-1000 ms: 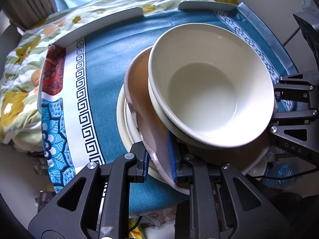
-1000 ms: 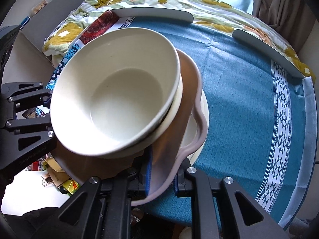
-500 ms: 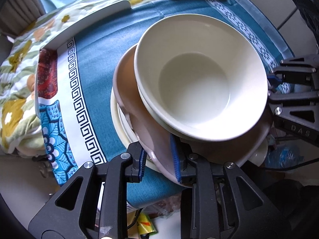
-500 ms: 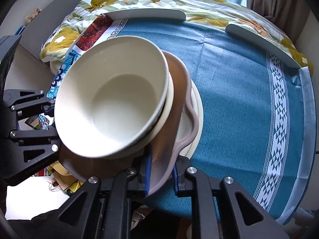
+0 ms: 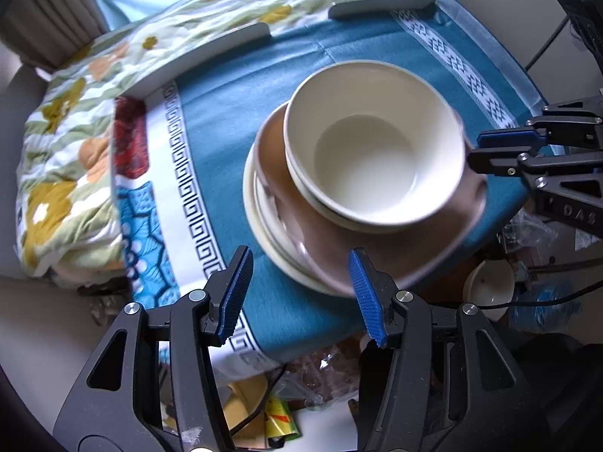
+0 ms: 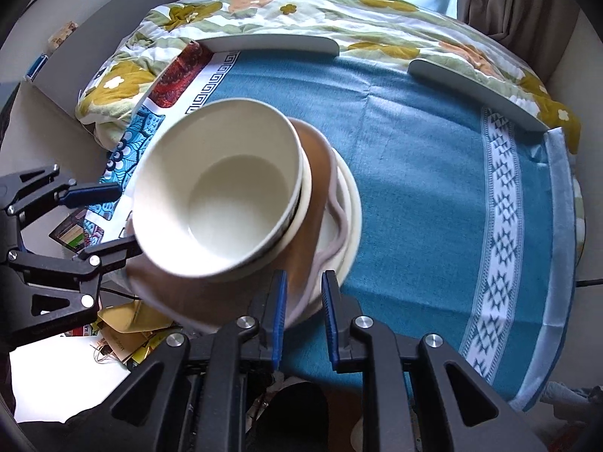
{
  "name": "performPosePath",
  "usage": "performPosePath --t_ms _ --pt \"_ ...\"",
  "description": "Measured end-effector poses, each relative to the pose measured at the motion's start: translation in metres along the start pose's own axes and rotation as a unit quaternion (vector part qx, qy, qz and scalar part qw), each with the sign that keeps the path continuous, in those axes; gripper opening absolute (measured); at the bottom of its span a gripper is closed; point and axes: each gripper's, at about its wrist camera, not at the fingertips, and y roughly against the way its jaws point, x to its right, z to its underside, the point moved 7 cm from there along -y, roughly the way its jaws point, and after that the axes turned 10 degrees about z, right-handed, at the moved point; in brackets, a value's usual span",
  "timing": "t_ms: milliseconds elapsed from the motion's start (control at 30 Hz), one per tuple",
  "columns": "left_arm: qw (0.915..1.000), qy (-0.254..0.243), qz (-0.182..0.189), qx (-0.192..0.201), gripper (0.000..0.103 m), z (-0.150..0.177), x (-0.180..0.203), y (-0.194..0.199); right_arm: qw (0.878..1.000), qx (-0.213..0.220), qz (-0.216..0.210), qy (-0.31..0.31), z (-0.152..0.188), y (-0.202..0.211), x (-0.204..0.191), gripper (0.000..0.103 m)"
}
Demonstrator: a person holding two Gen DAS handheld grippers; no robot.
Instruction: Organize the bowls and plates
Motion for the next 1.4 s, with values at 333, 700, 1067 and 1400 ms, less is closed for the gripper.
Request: performPosePath --t_ms 333,700,1067,1400 --pt "0.9796 0.056 -0.018 0.192 0.076 -0.021 0.039 0.146 0.986 0.156 0.022 -0.051 0.005 0.142 0.036 0.017" --pt "0.9155 0.050 -0.089 0.389 0.103 -0.021 0.085 0.242 0.924 0.346 0.094 -0.136 0.019 0.254 0.075 0.103" --pt "0.9051 0.083 -0.087 0.408 0.103 -0.017 0.080 0.246 0.913 0.363 0.107 -0.150 0.025 0.248 0.075 0.103" --pt "0.9015 0.094 -0.102 0.410 0.103 -0.017 0.070 0.248 0.911 0.370 0.107 -0.144 0.021 0.248 0.071 0.103"
